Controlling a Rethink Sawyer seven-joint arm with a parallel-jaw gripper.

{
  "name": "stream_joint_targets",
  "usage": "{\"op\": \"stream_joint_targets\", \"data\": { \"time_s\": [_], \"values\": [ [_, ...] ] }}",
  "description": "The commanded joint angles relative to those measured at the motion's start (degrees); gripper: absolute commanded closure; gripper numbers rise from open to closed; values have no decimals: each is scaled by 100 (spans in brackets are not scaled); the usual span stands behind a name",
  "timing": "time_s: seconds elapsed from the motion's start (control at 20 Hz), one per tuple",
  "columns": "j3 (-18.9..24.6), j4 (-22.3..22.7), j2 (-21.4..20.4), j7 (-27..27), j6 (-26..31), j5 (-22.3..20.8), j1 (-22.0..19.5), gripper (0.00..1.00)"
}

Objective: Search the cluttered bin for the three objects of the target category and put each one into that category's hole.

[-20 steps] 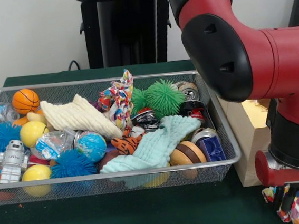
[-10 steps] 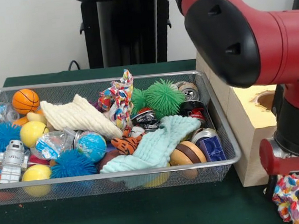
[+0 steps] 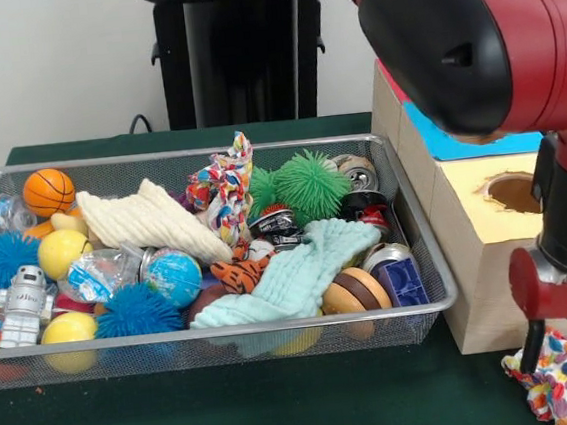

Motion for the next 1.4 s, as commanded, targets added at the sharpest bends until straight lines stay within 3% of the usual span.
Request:
{"op": "stream_joint_targets", "data": {
  "time_s": [0.05, 0.2, 0.45, 0.8, 1.15, 1.4],
  "values": [
    [570, 533, -169, 108, 524, 323, -69, 0],
    [676, 872, -67, 265, 259, 483, -50, 0],
    [675, 963, 67, 254, 323, 602, -7, 0],
    [388, 686, 329, 311, 373, 357, 130, 0],
    [-21, 551, 538, 519, -191, -46, 318, 0],
    [72, 76, 993, 636, -309, -55, 303, 0]
  ]
}}
